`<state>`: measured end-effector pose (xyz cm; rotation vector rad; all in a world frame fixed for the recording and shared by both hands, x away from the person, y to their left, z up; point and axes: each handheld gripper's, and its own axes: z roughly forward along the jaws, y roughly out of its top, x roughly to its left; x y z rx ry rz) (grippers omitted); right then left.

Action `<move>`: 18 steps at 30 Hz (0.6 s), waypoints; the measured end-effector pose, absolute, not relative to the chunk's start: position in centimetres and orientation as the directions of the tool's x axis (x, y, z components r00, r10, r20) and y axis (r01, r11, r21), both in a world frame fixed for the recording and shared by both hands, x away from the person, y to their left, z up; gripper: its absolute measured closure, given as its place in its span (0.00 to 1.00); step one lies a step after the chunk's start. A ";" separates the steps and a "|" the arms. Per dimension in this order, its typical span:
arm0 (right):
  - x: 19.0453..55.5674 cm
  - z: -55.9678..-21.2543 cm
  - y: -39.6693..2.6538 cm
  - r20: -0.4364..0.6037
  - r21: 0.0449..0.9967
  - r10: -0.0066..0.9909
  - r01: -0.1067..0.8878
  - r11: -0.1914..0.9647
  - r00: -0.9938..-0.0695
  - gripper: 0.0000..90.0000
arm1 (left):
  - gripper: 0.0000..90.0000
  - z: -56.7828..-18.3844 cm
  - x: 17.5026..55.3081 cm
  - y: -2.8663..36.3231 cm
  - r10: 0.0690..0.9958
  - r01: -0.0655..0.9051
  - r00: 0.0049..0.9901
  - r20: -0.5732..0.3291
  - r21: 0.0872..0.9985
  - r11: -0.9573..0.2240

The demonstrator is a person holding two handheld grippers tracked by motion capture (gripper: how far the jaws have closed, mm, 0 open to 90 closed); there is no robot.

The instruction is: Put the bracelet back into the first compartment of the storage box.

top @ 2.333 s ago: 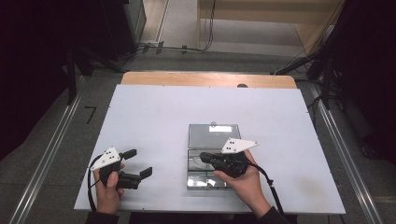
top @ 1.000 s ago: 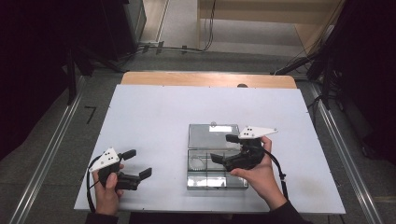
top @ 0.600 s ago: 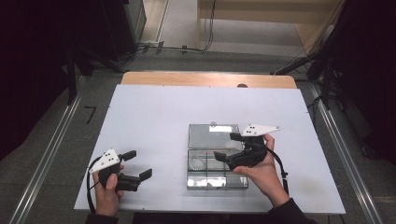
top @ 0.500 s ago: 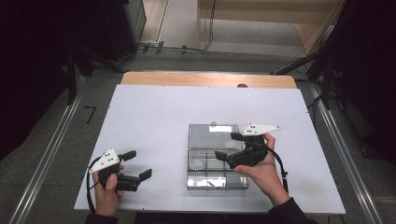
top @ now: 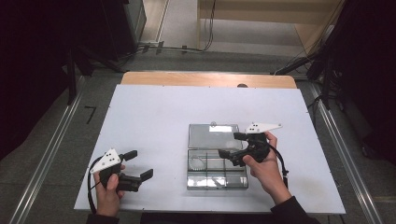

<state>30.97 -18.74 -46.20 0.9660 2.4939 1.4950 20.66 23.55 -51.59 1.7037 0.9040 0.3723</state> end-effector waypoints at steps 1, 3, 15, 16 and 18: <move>31.0 -46.2 -18.8 0.248 0.816 0.553 0.479 0.323 -0.795 0.00 | 0.00 -51.6 20.7 23.5 0.725 0.374 0.660 -0.197 0.923 -0.089; 31.2 -46.3 -19.1 0.250 0.816 0.558 0.482 0.319 -0.791 0.00 | 0.00 -51.5 20.6 23.4 0.725 0.374 0.660 -0.195 0.923 -0.093; 32.4 -47.3 -20.3 0.282 0.796 0.582 0.524 0.302 -0.763 0.00 | 0.00 -51.3 20.5 22.8 0.717 0.368 0.671 -0.189 0.924 -0.101; 32.5 -47.4 -20.4 0.282 0.794 0.583 0.527 0.304 -0.762 0.00 | 0.00 -51.3 20.5 22.7 0.716 0.368 0.672 -0.191 0.925 -0.099; 32.7 -47.6 -20.6 0.284 0.791 0.587 0.532 0.303 -0.758 0.00 | 0.00 -51.3 20.5 22.6 0.713 0.368 0.674 -0.193 0.924 -0.098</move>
